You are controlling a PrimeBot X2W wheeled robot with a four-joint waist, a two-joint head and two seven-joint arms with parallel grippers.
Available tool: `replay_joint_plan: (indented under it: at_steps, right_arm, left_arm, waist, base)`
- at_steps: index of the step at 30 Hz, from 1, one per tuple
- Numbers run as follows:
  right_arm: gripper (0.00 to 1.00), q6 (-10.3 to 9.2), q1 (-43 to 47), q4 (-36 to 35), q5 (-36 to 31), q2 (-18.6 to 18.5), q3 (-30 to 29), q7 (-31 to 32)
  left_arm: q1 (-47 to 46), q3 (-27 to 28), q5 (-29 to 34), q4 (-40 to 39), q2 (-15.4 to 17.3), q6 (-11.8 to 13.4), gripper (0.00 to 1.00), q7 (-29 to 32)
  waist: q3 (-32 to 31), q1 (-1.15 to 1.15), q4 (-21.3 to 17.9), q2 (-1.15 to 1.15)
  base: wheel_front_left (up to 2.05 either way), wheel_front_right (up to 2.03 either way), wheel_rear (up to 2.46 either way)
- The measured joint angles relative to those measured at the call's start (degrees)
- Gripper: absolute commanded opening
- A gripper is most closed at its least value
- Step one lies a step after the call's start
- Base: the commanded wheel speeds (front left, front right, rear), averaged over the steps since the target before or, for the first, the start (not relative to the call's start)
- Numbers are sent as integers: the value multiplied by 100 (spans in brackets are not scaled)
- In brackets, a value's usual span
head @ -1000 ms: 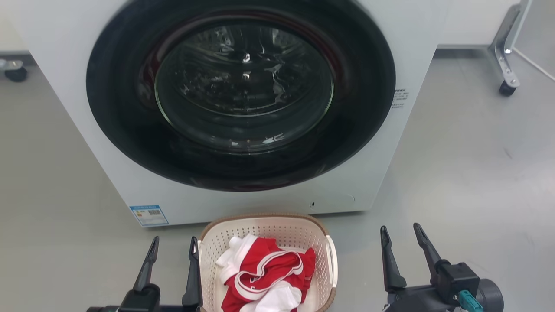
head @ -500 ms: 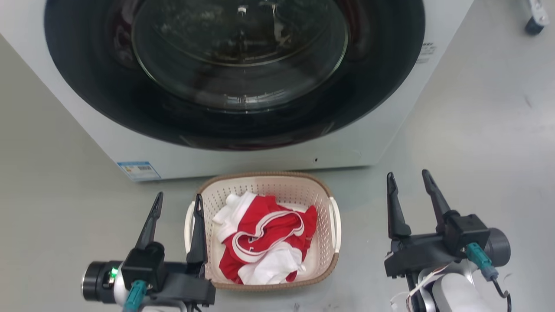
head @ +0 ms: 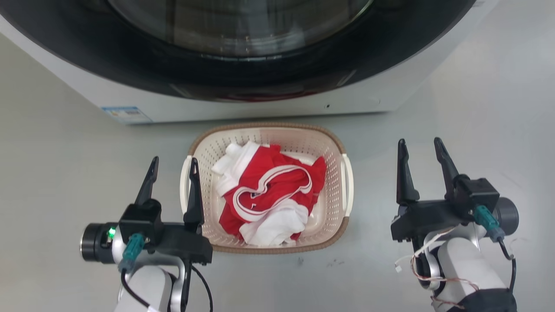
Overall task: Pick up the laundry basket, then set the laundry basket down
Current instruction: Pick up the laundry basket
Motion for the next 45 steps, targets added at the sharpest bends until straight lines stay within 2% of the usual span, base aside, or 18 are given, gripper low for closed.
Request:
replay_joint_plan:
  at_steps: [12,25,45]
  right_arm:
    - [100,0,-806,549,34,-21,19,-15]
    - [100,0,-1495,1113,360,-53,331,-15]
    - [100,0,-1952,1786,933,-73,887,-16]
  left_arm:
    - [-988,84,-16,878,-36,0,100,21]
    - [-1793,148,-49,1764,-63,0,100,23]
    - [-2496,177,-177,2973,-76,-53,100,22]
  waist:
    - [1034,0,102,0]
    - [2065,-1,196,0]
    - [2754,-2,240,0]
  base:
    - [0,0,0]
    - [0,0,0]
    - [0,0,0]
